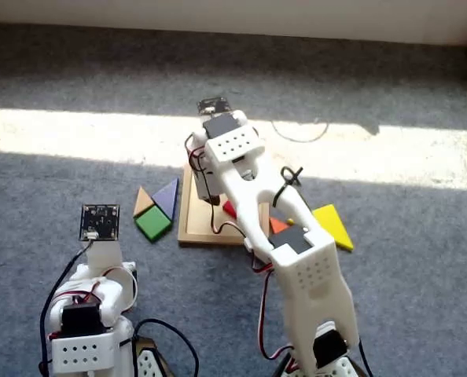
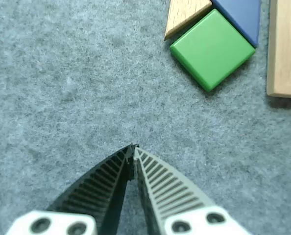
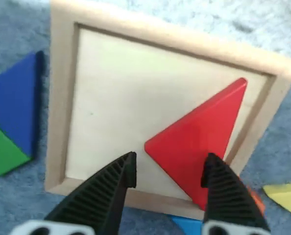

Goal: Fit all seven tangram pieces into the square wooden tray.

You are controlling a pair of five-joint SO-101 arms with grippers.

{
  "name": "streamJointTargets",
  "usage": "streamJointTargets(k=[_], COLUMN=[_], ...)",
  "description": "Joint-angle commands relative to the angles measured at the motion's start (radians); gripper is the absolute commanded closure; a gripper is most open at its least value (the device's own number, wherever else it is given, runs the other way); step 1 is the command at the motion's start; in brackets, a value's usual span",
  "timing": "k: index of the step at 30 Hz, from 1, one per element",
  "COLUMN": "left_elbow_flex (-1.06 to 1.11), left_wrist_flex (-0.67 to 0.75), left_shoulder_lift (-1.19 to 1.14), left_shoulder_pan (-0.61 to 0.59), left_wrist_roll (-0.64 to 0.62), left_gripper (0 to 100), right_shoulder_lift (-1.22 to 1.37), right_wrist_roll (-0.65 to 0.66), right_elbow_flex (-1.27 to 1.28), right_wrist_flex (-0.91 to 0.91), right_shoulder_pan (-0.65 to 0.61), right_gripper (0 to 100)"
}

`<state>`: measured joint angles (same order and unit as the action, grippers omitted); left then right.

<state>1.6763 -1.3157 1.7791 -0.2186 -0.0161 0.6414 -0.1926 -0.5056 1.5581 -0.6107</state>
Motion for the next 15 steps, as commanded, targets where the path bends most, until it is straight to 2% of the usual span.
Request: streamJointTargets(k=[1,6,15], left_elbow_flex=[0.019,0.019,0.019], left_wrist_flex=[-0.005,-0.005,-0.005], left_shoulder_lift=[0.036,0.036,0.036], left_shoulder_pan=[0.001,0.001,0.001], left_wrist_roll=[0.006,0.006,0.006], left_gripper=[99,99,99], right_shoulder_lift=[-0.019,-0.018,-0.018], right_wrist_roll=[0.104,0.112,0.115], right_elbow_flex=[-0.048,0.001,0.045], right_wrist_flex=[-0.036,-0.096,-0.097], right_shoulder_pan=[-0.019,0.01,0.113], right_gripper=[99.4,99.5,99.5])
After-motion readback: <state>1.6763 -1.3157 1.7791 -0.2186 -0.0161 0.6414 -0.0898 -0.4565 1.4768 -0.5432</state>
